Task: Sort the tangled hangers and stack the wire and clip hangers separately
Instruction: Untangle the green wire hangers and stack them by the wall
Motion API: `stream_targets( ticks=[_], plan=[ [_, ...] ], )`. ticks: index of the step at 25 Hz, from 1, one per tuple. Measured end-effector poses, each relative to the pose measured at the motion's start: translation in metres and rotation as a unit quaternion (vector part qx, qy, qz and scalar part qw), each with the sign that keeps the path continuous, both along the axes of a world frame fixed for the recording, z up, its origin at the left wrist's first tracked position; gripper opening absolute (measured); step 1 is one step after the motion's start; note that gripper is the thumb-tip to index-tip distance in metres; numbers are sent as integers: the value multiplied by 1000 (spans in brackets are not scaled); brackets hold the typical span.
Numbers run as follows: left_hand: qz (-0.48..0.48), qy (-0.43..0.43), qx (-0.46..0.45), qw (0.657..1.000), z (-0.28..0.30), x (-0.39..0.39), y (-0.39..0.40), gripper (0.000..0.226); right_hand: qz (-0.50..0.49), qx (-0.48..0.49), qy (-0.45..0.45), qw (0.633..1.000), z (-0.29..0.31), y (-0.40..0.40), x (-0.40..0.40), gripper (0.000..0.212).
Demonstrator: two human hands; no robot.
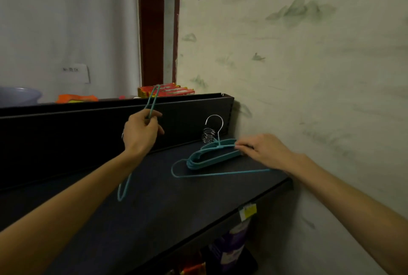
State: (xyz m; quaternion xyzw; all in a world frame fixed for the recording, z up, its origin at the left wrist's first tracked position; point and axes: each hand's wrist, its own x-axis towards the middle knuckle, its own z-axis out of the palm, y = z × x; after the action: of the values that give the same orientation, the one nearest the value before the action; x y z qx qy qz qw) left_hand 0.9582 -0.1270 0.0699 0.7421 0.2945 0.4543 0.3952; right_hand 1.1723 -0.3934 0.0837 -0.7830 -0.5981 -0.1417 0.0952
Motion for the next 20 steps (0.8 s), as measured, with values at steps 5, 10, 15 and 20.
stream_targets(
  ticks=[5,10,15,20],
  plan=[
    [-29,69,-94,993,-39,53,-1,19,69,-14,-14,997,-14,43,96,27],
    [42,80,-118,989,-34,70,-9,22,178,37,43,982,-19,61,123,21],
    [-38,81,-214,973,-4,52,-30,35,252,97,220,937,-37,68,122,20],
    [-83,24,-150,985,26,35,-53,35,225,150,401,876,-50,90,102,21]
  ],
)
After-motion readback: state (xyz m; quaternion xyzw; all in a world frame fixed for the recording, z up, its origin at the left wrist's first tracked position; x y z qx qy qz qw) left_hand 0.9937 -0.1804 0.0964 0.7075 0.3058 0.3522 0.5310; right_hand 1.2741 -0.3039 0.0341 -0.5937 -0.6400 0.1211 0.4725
